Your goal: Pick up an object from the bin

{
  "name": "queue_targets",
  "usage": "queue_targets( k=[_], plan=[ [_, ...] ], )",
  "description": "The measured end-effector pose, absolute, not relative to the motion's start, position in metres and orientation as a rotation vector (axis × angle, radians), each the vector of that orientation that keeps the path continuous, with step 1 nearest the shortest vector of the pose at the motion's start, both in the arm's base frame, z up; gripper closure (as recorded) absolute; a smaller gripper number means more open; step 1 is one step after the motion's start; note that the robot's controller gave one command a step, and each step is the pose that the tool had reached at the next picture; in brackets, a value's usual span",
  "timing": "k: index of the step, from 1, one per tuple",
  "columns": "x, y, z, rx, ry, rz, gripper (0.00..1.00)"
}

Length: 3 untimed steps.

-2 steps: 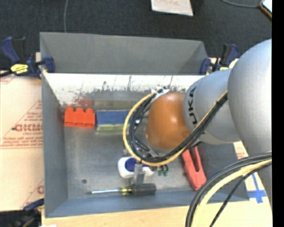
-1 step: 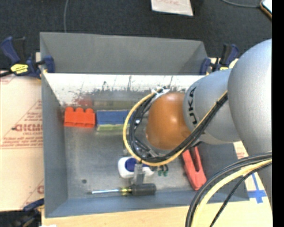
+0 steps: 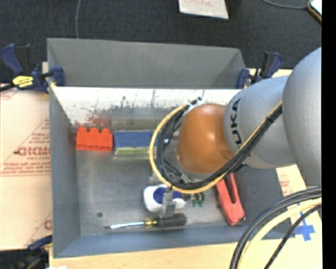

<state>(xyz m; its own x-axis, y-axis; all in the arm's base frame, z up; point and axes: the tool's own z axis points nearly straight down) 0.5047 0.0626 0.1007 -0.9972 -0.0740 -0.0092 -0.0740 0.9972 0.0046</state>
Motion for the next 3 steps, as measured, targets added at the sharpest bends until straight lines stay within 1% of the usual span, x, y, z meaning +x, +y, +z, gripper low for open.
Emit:
queue_targets(
  k=[1,2,3],
  plan=[
    [0.507,0.062,0.135,-0.114,3.121,0.008,1.00],
    [0.506,0.062,0.151,-0.112,3.125,0.007,1.00],
    [0.507,0.062,0.172,-0.111,3.122,0.007,1.00]
  ],
)
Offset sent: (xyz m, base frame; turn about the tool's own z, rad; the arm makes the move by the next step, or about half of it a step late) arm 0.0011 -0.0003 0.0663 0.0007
